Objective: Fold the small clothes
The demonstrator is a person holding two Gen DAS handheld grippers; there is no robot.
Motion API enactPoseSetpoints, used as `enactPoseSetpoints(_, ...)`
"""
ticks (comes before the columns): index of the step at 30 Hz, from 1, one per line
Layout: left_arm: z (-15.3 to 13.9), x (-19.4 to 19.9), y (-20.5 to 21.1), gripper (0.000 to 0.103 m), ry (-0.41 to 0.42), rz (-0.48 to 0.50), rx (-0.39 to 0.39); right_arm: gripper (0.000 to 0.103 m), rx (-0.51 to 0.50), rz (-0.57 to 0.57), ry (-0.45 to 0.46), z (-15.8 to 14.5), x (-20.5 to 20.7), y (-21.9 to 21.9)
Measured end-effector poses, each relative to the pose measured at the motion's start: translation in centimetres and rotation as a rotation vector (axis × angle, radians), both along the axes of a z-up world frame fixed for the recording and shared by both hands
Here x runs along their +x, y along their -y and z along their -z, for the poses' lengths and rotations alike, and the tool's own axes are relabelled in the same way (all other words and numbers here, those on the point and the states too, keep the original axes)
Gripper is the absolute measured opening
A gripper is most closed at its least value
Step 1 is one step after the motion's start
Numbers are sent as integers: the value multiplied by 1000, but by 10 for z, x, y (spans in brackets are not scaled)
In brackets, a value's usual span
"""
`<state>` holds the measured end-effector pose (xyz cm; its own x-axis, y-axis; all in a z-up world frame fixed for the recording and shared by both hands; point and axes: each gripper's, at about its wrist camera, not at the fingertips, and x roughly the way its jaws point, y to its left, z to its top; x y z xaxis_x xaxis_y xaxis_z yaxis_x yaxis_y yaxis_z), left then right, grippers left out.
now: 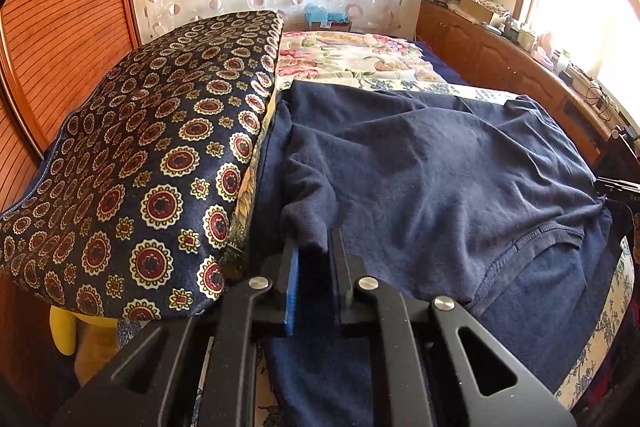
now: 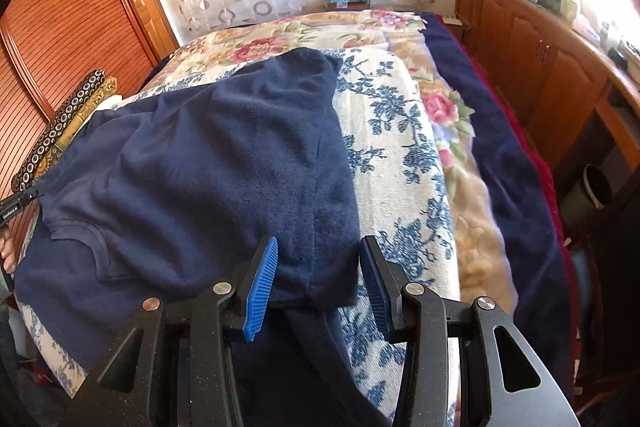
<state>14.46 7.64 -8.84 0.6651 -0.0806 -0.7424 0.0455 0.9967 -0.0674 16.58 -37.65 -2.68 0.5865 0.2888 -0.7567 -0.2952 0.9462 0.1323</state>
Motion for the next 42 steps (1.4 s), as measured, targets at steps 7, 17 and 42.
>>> enactPoseSetpoints(7,-16,-7,1,8,75,-19,2,7,12,-70,132,-26,-14,-11)
enactPoseSetpoints(17,-61,-36,6,8,216,-5,-44,6,67,-72,273,-65,-49,-4)
enactPoseSetpoints(42,-15,-146,4,7,106,9,-108,6,9,-5,216,-5,-142,38)
